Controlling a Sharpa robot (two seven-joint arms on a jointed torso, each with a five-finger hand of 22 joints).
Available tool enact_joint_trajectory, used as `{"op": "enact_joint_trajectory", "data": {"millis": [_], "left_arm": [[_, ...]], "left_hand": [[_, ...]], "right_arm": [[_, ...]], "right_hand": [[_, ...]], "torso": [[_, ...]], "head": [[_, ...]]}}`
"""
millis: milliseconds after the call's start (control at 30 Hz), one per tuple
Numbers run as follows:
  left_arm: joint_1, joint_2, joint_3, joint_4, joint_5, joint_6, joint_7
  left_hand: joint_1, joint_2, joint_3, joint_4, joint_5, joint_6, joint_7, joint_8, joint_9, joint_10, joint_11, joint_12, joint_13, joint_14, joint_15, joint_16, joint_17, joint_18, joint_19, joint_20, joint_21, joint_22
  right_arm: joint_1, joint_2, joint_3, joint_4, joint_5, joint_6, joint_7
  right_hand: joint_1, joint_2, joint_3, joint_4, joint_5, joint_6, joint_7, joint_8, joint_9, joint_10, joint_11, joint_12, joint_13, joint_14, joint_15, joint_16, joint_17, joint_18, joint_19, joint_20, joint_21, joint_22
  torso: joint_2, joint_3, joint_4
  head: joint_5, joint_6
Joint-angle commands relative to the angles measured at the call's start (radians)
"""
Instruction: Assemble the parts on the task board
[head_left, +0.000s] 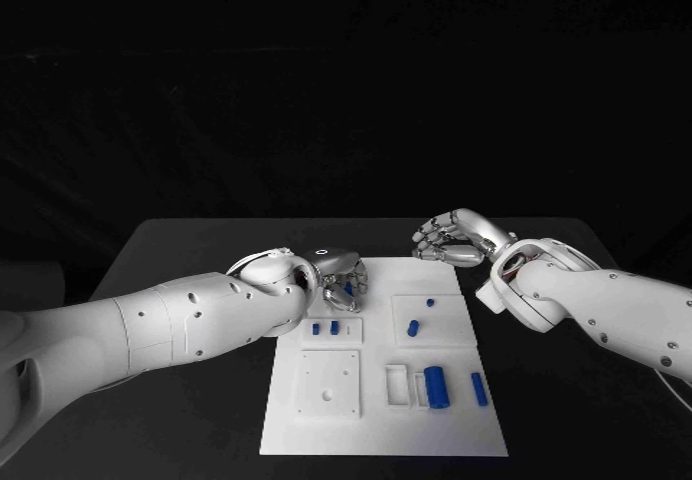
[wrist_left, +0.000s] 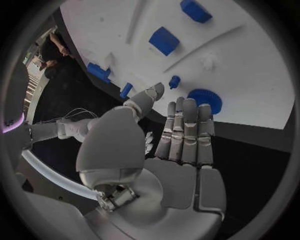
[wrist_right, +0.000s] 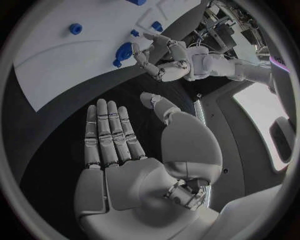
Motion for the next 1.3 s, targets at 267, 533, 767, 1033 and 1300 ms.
{"op": "enact_joint_trajectory", "data": {"millis": [267,533,767,1033,1300], "left_arm": [[-0.012,0.014,0.0,-0.022,-0.031,0.025,0.013],[-0.025,0.019,0.0,-0.035,-0.03,0.027,0.016],[-0.03,0.023,0.0,-0.041,-0.031,0.031,0.016],[-0.034,0.028,-0.001,-0.045,-0.032,0.035,0.018],[-0.039,0.036,-0.002,-0.048,-0.032,0.059,0.019]], "left_hand": [[0.012,0.034,-0.001,-0.008,0.032,0.023,-0.007,0.006,-0.005,0.019,-0.004,-0.011,-0.001,0.009,-0.002,0.01,0.002,0.011,0.009,-0.023,0.002,0.019],[0.011,0.041,-0.007,-0.017,0.029,0.032,-0.01,0.008,-0.01,0.038,-0.01,-0.009,0.003,0.016,-0.007,0.02,0.005,0.01,0.014,-0.027,0.008,0.02],[0.013,0.049,-0.007,-0.02,0.027,0.035,-0.011,0.007,-0.014,0.046,-0.012,-0.01,0.005,0.019,-0.01,0.028,0.008,0.01,0.019,-0.03,0.011,0.02],[0.017,0.069,-0.005,-0.024,0.028,0.044,-0.013,0.009,-0.017,0.059,-0.017,-0.01,0.007,0.024,-0.015,0.041,0.013,0.01,0.025,-0.034,0.017,0.02],[0.022,0.102,-0.002,-0.032,0.027,0.059,-0.019,0.015,-0.021,0.079,-0.024,-0.01,0.011,0.033,-0.022,0.055,0.017,0.011,0.033,-0.041,0.025,0.02]], "right_arm": [[0.0,0.003,0.0,0.004,-0.002,0.013,0.012],[0.0,0.003,0.0,0.006,-0.002,0.013,0.011],[0.0,0.003,0.0,0.005,-0.002,0.014,0.012],[0.0,0.003,0.0,0.006,-0.002,0.014,0.012],[0.0,0.004,0.0,0.005,-0.002,0.014,0.013]], "right_hand": [[0.006,-0.001,0.004,-0.001,0.001,-0.005,-0.002,0.006,-0.001,0.009,-0.001,-0.006,-0.001,0.009,0.0,-0.007,-0.001,0.003,0.001,0.007,-0.006,0.001],[0.006,-0.001,0.005,-0.001,0.001,-0.005,-0.002,0.006,-0.002,0.009,-0.001,-0.006,-0.001,0.009,0.0,-0.007,-0.001,0.004,0.001,0.007,-0.006,0.001],[0.006,-0.001,0.004,-0.001,0.001,-0.005,-0.002,0.006,-0.002,0.009,-0.001,-0.007,-0.001,0.009,0.0,-0.007,-0.001,0.004,0.001,0.007,-0.006,0.001],[0.006,-0.001,0.004,-0.001,0.002,-0.005,-0.002,0.006,-0.002,0.01,-0.001,-0.007,-0.001,0.009,0.0,-0.007,-0.001,0.004,0.001,0.007,-0.007,0.002],[0.005,-0.001,0.004,-0.001,0.002,-0.005,-0.002,0.006,-0.002,0.01,-0.001,-0.007,-0.001,0.009,0.0,-0.007,-0.002,0.004,0.001,0.007,-0.007,0.002]], "torso": [[-0.001,-0.0007,0.0017],[-0.001,-0.0008,0.0012],[-0.002,-0.0002,0.0019],[-0.002,0.0003,0.0011],[-0.002,0.0003,0.0017]], "head": [[-0.001,-0.004],[-0.001,-0.006],[-0.003,-0.008],[-0.004,-0.008],[-0.004,-0.009]]}}
